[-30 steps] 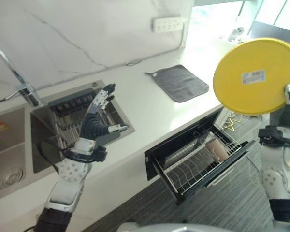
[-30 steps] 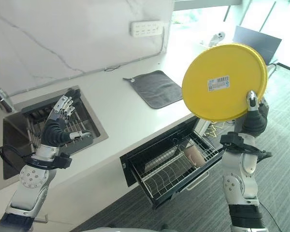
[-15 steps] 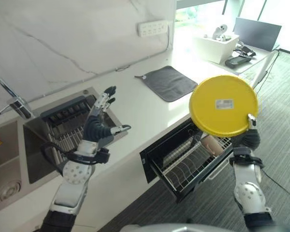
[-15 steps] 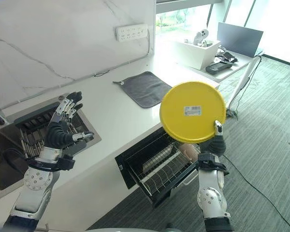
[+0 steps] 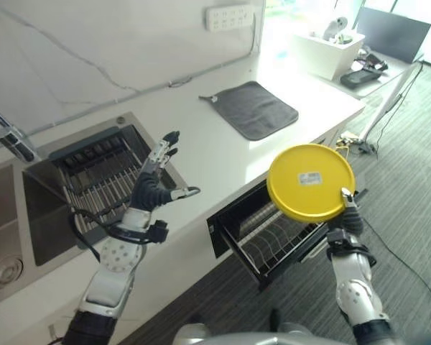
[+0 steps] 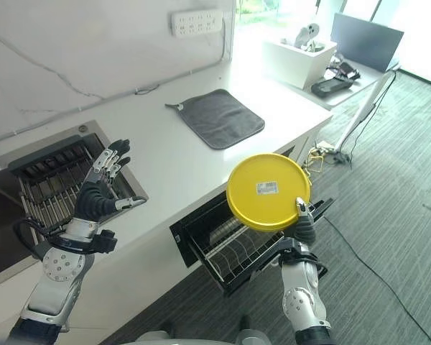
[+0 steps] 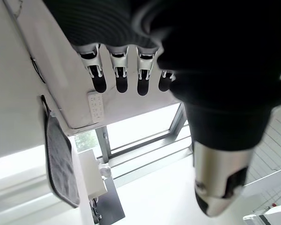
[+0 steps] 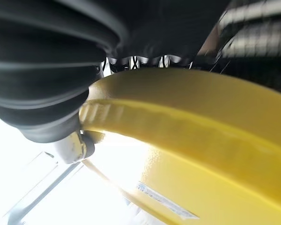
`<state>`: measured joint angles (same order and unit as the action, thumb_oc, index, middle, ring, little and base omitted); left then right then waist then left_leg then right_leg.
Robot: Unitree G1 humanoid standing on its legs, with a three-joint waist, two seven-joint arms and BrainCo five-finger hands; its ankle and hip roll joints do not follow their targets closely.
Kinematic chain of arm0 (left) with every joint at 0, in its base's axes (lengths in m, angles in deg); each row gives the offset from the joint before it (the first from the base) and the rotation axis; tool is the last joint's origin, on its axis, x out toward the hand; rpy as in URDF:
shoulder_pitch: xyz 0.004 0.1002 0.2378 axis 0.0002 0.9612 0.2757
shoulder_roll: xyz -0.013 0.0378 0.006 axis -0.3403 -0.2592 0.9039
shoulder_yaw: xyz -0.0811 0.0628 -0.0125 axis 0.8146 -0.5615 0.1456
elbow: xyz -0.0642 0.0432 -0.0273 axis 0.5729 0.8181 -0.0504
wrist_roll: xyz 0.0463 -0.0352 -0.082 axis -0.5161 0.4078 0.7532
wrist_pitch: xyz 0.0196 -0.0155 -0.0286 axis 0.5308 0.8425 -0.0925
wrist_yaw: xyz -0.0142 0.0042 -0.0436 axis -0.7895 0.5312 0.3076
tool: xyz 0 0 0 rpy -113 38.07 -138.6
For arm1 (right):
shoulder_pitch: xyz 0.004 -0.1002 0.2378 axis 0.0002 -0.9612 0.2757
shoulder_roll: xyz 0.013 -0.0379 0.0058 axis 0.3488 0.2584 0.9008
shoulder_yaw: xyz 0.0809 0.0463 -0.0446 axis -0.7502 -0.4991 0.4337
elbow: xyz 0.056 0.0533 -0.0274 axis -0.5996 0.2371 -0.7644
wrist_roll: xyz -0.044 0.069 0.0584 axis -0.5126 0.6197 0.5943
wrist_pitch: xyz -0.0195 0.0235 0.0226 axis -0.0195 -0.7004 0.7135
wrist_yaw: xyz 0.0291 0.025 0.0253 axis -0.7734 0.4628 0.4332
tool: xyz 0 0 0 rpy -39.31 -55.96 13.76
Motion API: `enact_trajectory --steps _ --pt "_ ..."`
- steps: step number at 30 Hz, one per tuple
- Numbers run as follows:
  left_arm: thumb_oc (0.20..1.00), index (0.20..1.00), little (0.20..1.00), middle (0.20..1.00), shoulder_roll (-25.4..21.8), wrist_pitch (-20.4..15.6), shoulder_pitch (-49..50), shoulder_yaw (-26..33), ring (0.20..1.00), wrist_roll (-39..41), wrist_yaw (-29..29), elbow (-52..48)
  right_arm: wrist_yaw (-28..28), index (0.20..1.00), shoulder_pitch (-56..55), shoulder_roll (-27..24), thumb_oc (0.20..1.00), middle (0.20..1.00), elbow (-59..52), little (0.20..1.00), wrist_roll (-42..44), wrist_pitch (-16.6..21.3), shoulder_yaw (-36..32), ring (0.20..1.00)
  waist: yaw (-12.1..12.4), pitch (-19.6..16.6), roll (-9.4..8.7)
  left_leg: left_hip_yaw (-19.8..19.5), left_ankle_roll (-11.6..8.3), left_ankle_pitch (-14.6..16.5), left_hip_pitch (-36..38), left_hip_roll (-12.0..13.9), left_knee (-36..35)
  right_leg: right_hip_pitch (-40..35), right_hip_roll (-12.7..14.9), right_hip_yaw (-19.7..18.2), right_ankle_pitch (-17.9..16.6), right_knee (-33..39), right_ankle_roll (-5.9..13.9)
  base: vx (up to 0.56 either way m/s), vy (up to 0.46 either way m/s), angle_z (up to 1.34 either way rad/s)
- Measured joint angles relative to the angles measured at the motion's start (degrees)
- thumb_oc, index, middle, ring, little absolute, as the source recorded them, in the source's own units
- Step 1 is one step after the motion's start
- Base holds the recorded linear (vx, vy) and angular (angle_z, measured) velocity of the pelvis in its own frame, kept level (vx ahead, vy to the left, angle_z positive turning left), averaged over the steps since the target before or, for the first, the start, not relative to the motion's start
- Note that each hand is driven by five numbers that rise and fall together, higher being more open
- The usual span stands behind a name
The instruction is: Place the dishes in the dishwasher.
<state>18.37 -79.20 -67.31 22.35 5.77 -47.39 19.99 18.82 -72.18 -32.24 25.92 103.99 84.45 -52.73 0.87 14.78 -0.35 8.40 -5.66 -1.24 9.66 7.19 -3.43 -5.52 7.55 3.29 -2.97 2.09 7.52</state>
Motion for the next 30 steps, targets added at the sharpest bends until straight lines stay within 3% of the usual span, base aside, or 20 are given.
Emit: enact_trajectory --steps 6,10,19,27,30 --pt "1.0 1.0 1.0 1.0 -0.2 -0.3 -3.5 -0.4 1.0 -2.2 -2.9 0.4 0.0 0.2 2.5 0.3 0.2 0.2 2.2 0.2 -0.5 1.6 1.3 0.2 0.1 5.5 1.08 -0.7 0.9 3.1 -5.8 -0.4 7.8 5.4 0.9 -1.0 1.9 -6.6 0.08 -0.04 0.024 -0.04" --pt "1.0 1.0 1.0 1.0 -0.2 -0.4 -3.7 -0.6 1.0 -2.7 -4.1 0.5 0.3 0.2 2.5 0.2 0.2 0.2 2.2 0.2 -0.4 2.9 2.0 0.2 -0.3 6.5 1.56 -1.4 1.61 4.4 -8.8 -0.9 10.9 8.8 1.8 -1.2 4.1 -10.2 -0.63 -0.04 0.026 0.05" --pt "1.0 1.0 1.0 1.0 -0.3 -1.7 -8.5 -3.3 1.0 -4.5 -8.4 1.9 0.6 0.2 4.7 -0.4 0.2 0.2 3.0 0.2 -0.4 4.1 2.1 0.2 -0.7 12.6 3.29 -1.5 1.95 4.9 -15.2 -1.9 16.1 16.0 2.8 -2.7 4.8 -16.4 -0.31 -0.07 0.027 -0.02" --pt "1.0 1.0 1.0 1.0 -0.3 -2.3 -10.9 -4.8 1.0 -6.2 -10.4 2.1 0.8 0.2 9.6 -1.2 0.2 0.2 7.4 0.2 -1.0 5.1 1.7 0.2 -0.6 13.4 3.88 -1.7 2.06 4.9 -16.7 -2.2 17.1 17.1 3.2 -2.8 4.9 -17.3 -0.29 -0.06 -0.004 0.02" --pt "1.0 1.0 1.0 1.0 -0.8 -2.4 -14.9 -7.4 1.0 -6.2 -11.2 2.9 0.4 0.2 17.4 -5.4 0.2 0.2 8.8 0.2 -1.0 5.2 1.4 0.2 0.0 14.7 4.91 -2.2 2.19 4.8 -19.6 -2.4 18.1 19.3 3.3 -2.6 4.3 -17.4 -0.39 -0.13 -0.036 0.06"
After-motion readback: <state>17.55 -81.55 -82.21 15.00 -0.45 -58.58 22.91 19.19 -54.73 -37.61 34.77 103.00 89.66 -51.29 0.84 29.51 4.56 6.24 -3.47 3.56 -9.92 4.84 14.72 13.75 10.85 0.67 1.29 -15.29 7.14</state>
